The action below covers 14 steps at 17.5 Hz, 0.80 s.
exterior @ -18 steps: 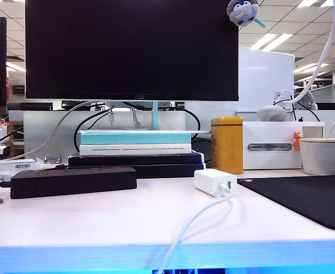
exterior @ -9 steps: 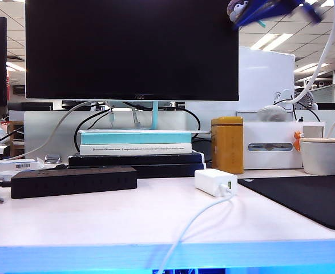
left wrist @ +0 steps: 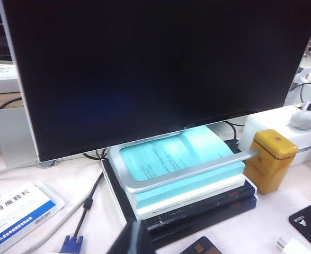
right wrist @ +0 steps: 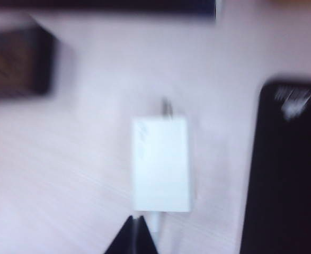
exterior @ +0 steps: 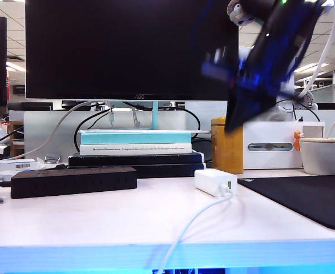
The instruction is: Plug the white charger into the left socket.
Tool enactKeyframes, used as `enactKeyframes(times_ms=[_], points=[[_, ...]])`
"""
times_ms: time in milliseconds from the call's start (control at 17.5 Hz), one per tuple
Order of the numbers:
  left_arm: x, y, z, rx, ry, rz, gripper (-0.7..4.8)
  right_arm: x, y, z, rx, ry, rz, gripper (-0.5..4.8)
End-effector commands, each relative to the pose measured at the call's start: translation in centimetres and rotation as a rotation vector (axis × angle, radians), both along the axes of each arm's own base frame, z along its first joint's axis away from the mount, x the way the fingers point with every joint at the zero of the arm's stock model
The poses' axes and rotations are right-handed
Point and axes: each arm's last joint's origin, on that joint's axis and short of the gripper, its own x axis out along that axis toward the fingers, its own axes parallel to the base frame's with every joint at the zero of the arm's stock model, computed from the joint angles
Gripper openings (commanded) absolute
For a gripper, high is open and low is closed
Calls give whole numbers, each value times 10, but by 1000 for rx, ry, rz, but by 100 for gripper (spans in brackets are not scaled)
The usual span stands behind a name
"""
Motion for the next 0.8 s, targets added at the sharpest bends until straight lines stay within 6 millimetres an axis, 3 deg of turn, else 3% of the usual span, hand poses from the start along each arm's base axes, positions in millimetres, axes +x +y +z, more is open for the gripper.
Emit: enactKeyframes(times_ms=[57,229,800], points=[[-1,0,3,-4,-18,-5,-6,8,7,-22,27,80,73,479],[-1,0,3,-4,-18,-5,-6,15,10,-34,17,82,78,479],[-1,0,3,-4,-17,-5,-6,37,22,-44,-111,12,103,479]])
